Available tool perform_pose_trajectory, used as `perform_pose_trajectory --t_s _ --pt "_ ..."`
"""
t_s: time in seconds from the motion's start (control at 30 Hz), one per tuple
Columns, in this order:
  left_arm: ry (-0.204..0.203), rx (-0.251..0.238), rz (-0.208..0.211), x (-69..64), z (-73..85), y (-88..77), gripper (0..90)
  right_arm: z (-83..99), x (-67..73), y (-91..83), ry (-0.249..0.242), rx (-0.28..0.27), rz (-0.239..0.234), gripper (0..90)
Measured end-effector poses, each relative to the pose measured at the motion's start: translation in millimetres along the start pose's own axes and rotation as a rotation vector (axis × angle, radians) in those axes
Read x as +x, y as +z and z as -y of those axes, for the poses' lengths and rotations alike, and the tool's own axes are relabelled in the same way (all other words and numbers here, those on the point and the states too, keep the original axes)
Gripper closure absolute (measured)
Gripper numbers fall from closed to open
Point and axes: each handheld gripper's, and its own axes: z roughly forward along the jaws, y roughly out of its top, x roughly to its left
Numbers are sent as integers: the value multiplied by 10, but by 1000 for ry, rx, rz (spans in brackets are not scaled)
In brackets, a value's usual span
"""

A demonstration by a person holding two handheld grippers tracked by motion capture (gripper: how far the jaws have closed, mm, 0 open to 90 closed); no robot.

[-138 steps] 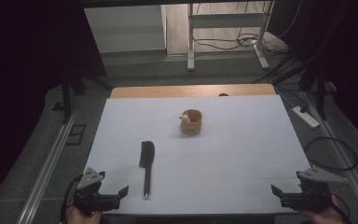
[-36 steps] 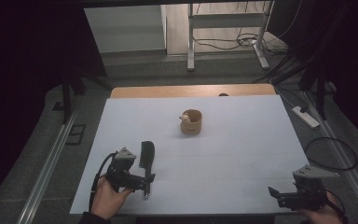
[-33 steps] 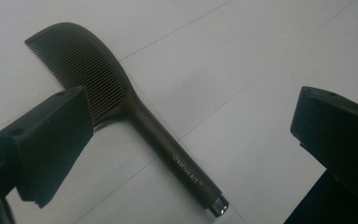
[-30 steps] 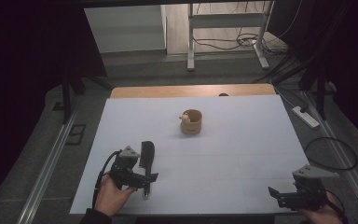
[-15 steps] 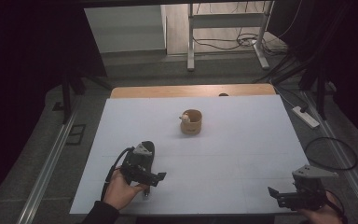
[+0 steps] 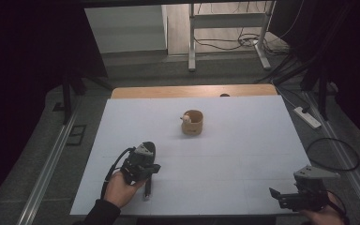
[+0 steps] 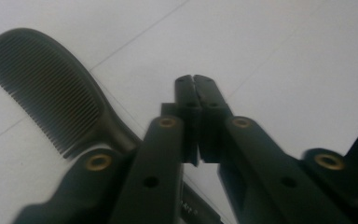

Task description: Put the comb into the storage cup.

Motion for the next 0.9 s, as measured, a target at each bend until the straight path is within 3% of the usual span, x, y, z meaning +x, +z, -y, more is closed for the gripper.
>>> perform_pose_trajectory --t_s 0.13,0.3,0.4,0.63,0.7,0.9 --pt "14 26 -10 -10 25 18 886 -1 2 3 -1 2 -2 0" --pt "47 115 -22 -3 88 146 886 -3 5 7 -4 7 -2 0" --pt "47 150 -16 -1 104 211 886 -4 6 10 -8 9 -2 0" --pt "7 186 4 29 129 272 886 -4 9 11 -14 11 -7 0" --pt "-30 206 28 58 147 294 886 -4 14 11 -19 12 -9 0" --pt "-52 224 30 105 168 285 887 -4 22 12 -29 13 -12 0"
